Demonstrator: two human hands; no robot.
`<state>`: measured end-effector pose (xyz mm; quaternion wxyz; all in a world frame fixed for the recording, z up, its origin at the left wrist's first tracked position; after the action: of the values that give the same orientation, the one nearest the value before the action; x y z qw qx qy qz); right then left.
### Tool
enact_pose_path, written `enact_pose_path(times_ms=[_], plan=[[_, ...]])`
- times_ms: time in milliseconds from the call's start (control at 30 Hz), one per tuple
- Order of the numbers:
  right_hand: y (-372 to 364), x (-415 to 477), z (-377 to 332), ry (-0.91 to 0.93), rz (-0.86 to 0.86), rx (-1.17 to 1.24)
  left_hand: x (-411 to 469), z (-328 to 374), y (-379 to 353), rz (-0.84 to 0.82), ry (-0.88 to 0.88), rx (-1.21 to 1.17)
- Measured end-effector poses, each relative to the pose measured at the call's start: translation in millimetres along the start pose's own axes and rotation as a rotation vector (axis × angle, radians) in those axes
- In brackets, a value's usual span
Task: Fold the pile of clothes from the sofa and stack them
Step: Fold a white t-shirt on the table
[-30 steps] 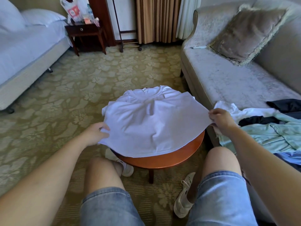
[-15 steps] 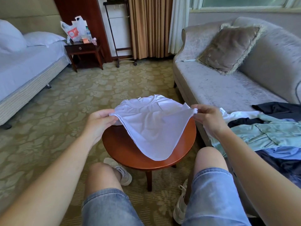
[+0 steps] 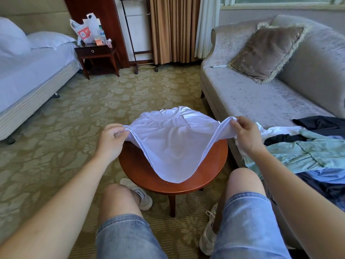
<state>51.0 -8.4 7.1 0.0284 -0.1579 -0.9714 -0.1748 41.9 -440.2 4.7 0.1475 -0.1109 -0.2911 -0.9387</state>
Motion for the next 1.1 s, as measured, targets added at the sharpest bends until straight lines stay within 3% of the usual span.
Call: enact_pose_path(times_ms=[100, 433, 667, 1100], plan=[[3.7, 0.2, -2.2, -0.012, -0.009, -0.025, -9.0, 6.2, -0.2, -0.087, -0.06, 0.064], [43.0, -13.8, -5.6, -0.028, -0.007, -0.272, -37.5, 35.9, 47.8, -0.058, -0.089, 0.068], [56.4, -26.7, -2.6, -0.101, -0.127, -0.355, -61.9, 34.7, 46.1, -0.274, -0.047, 0.093], [46.9, -17.0, 10.2, -0.189, -0.322, -0.348, -51.7, 2.9, 41.7, -0.412, 0.073, 0.072]])
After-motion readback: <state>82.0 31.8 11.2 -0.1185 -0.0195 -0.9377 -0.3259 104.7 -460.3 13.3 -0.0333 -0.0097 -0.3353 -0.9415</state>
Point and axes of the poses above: each hand's wrist, its own x-axis towards the middle knuckle, its own y-axis out of the back of the hand, z = x × y, the point moved 10 cm from there along x, towards the middle knuckle, and after that the axes turned 6 degrees about -y, right-handed, at the moved point
